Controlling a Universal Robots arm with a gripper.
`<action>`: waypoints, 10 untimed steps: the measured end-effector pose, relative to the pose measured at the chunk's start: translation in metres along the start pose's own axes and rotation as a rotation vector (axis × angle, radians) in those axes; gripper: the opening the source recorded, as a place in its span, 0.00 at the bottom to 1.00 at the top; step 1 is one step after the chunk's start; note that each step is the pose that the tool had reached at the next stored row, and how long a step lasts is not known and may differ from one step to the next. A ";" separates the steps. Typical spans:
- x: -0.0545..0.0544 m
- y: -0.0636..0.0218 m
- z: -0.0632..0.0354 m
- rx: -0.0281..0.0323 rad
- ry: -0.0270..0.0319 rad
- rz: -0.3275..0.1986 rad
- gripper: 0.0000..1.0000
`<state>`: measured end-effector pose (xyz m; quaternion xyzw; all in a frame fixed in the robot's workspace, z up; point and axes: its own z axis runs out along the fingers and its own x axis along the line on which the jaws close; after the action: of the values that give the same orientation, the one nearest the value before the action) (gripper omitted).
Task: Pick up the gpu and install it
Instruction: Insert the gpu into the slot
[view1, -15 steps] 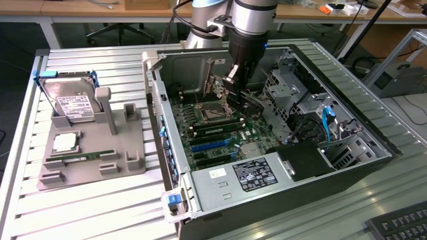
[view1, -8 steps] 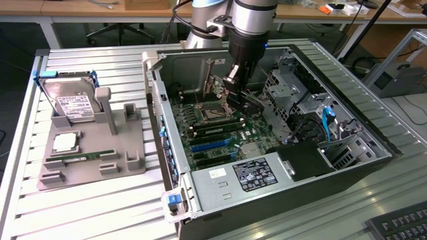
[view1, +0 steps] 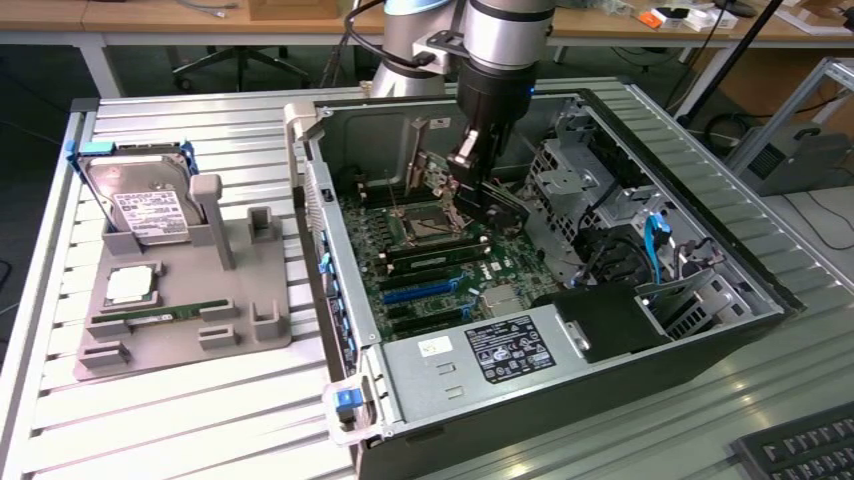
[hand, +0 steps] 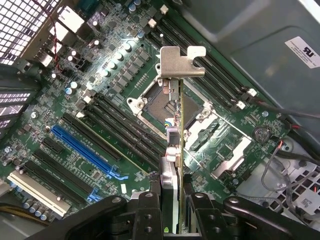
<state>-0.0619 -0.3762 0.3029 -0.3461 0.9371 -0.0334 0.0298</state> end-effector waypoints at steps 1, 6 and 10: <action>0.000 0.0000 0.0000 0.0000 -0.0001 -0.002 0.27; 0.000 0.0000 0.0000 -0.0007 -0.0020 -0.024 0.27; 0.000 -0.0001 0.0000 -0.0010 -0.0028 -0.035 0.27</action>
<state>-0.0619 -0.3763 0.3030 -0.3625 0.9309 -0.0330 0.0303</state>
